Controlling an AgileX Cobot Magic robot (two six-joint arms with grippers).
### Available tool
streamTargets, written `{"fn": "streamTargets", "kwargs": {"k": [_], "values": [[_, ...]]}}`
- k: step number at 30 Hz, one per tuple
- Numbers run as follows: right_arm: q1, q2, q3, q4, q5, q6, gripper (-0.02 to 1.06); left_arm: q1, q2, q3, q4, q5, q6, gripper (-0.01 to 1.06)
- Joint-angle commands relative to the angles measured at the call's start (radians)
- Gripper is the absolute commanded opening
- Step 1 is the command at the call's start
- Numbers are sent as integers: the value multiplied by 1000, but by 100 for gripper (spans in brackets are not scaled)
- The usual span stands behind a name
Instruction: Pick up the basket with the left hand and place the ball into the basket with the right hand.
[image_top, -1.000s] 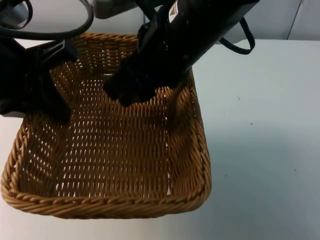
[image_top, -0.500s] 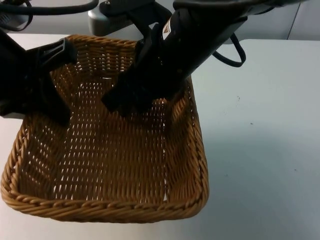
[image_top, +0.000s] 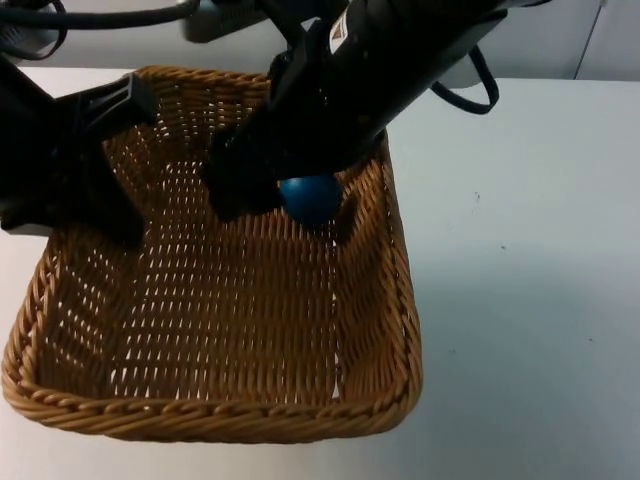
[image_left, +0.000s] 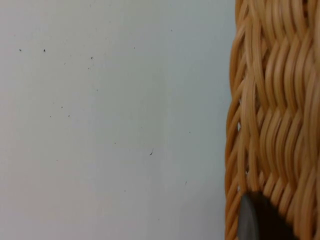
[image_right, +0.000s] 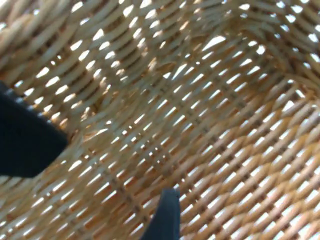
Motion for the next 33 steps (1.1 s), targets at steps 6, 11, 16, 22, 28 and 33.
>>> {"fn": "streamTargets", "kwargs": {"k": [6,11,16,22,28,33], "values": [[1,-162,0,-121,117,75,78,2,-9,1,-50,-30,-3,0],[1,-272,0,-261,152,196,78,2,19,-2,-97,-34,30,0],[1,-407,0,-351,187,269,78,0,87,-2,-183,-46,110,0],[1,-549,2,-351,225,267,77,0,207,-8,-423,-58,316,0],[1,-595,2,-385,285,267,77,-69,304,-97,-458,-69,371,0],[1,-603,2,-401,311,286,77,-133,390,-187,-465,-74,371,0]]}}
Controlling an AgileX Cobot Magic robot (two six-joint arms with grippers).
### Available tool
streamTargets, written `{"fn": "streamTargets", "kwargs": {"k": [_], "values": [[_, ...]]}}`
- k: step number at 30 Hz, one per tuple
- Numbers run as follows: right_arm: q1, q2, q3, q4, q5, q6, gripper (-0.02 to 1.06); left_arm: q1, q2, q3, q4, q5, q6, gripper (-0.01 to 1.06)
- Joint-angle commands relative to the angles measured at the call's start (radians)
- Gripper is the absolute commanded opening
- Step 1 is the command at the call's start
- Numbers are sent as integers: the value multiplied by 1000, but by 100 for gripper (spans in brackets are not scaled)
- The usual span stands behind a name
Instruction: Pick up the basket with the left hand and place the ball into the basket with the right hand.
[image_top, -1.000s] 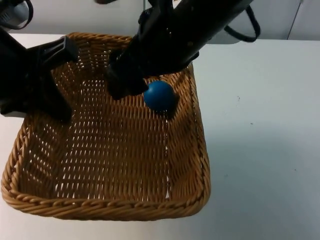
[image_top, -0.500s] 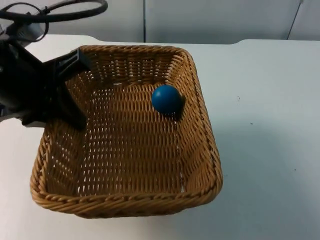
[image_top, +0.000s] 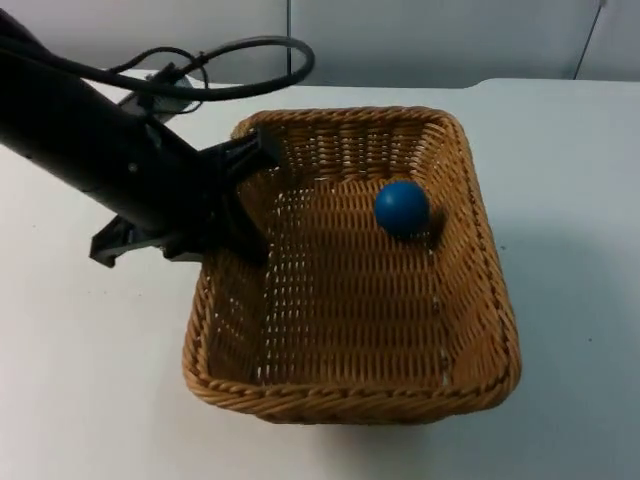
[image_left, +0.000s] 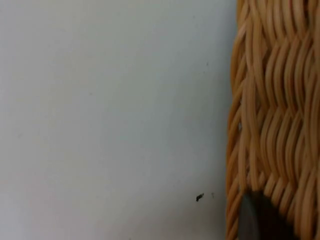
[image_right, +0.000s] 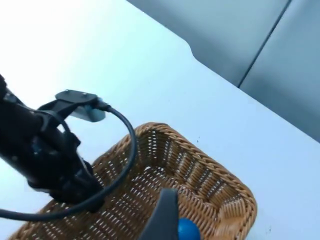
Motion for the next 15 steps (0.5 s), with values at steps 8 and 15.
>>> {"fn": "streamTargets", "kwargs": {"k": [8,15], "values": [[1,-14,2,-11,45,13,77,-44,112,-71,-85,-36,5,0],[1,-79,78,2,-21,32,77,-44,135,-73,-95,-95,35,0]]}}
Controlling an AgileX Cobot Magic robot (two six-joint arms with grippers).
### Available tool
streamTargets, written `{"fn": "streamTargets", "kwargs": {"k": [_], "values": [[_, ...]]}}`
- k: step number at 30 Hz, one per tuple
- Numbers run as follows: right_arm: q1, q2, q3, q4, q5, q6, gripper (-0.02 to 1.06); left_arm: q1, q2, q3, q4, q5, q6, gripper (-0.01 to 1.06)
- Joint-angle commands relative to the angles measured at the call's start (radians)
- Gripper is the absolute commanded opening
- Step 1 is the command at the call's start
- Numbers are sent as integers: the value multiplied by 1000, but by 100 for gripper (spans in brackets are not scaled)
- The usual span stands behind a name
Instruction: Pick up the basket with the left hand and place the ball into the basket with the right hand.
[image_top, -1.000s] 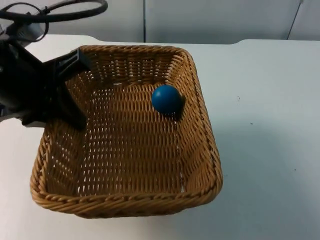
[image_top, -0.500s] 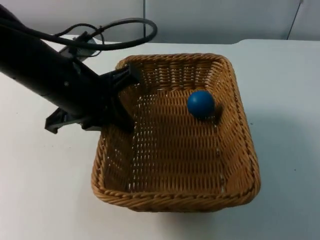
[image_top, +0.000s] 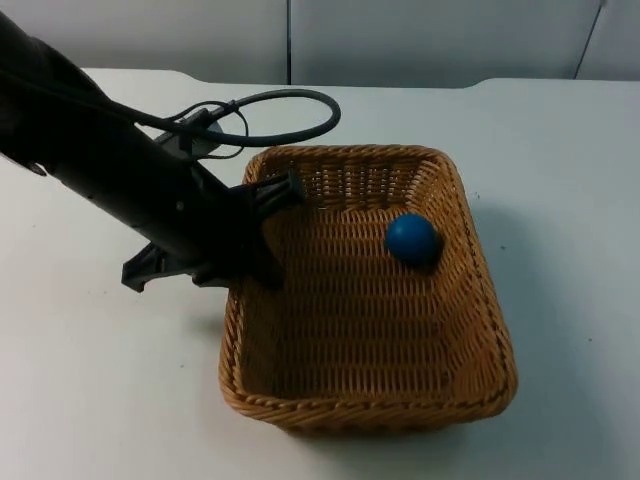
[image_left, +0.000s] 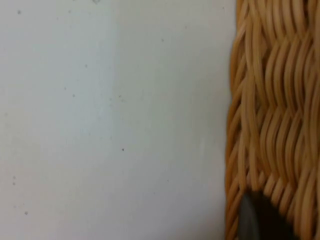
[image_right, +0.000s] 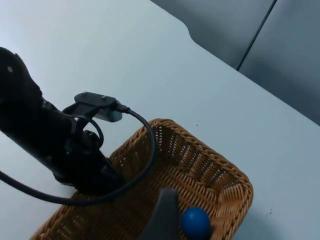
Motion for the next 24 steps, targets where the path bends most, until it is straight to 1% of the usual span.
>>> {"fn": "streamTargets", "kwargs": {"k": [1,2,3,5,7,13,15,17,18,19,22,23,24], "values": [[1,-51,57,3,-60,18,77,-6,-5,-12,-30,0,13,0],[1,-78,88,3,-90,27,77,-6,-1,-12,-30,0,30,0],[1,-78,88,3,-90,27,77,-6,-1,-12,-30,0,30,0],[1,-129,151,-1,-131,56,77,-6,4,-12,-30,0,36,0],[1,-175,185,-3,-129,74,77,-6,4,-12,-30,-7,36,0],[1,-258,243,-1,-115,84,77,-6,4,-12,-28,-7,36,0],[1,-295,268,-1,-117,84,77,-6,4,-12,-28,-5,36,5],[1,-329,300,-3,-125,95,77,-6,4,-12,-28,-3,36,17],[1,-344,314,-3,-125,100,77,-6,4,-12,-28,-3,36,26],[1,-344,314,-3,-125,100,77,-6,4,-12,-28,-3,36,26],[1,-377,337,-1,-115,100,77,-6,4,-12,-37,5,36,62],[1,-381,342,-1,-115,100,77,-6,4,-12,-38,12,36,76],[1,-389,346,-1,-113,100,77,-6,4,-12,-39,14,30,87]]}}
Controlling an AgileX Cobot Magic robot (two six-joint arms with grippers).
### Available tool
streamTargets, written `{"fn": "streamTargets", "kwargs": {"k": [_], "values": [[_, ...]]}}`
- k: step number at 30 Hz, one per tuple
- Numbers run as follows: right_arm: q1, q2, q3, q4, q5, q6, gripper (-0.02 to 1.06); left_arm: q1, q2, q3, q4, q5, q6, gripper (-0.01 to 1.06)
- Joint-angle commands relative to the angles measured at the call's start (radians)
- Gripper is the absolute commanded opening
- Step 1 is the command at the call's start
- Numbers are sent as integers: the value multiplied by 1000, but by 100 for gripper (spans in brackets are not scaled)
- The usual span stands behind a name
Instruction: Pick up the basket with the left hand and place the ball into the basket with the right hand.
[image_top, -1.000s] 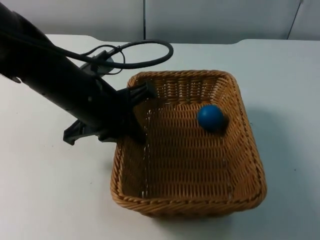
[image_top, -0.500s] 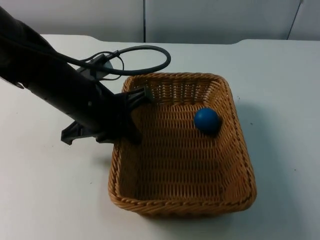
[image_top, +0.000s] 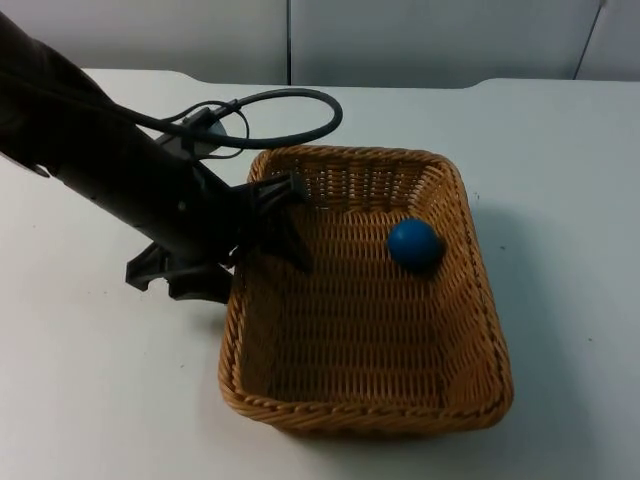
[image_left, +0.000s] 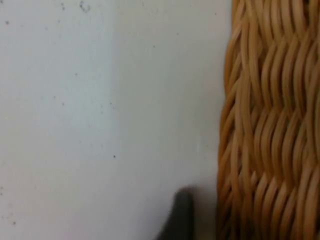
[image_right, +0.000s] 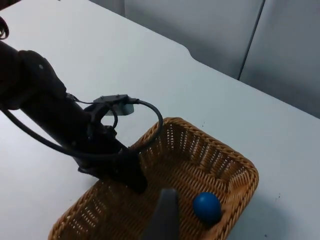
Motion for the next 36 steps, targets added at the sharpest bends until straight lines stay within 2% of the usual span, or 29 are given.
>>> {"fn": "streamTargets", "kwargs": {"k": [1,3,11,16,20,23,26,28,32,36], "values": [[1,-16,12,-1,-2,7,77,-6,-5,-8,-12,13,-3,87],[1,-25,21,-1,3,7,77,-6,-5,-8,-14,16,-3,96],[1,-28,21,-1,11,3,77,-2,-16,-8,-5,44,-3,96],[1,-34,21,-1,30,3,77,14,-79,-8,56,7,0,96],[1,-52,21,-1,52,3,77,47,-156,-8,105,21,-5,96],[1,-68,24,-5,65,-13,77,80,-240,-8,180,72,-5,96],[1,-95,54,2,30,-49,77,95,-307,-8,256,77,-35,96],[1,-128,99,2,0,-46,77,115,-386,-8,340,73,-88,96],[1,-182,170,2,-34,-36,77,127,-503,-8,439,85,-112,96],[1,-246,250,2,-44,-36,77,127,-659,-8,549,134,-140,96]]}}
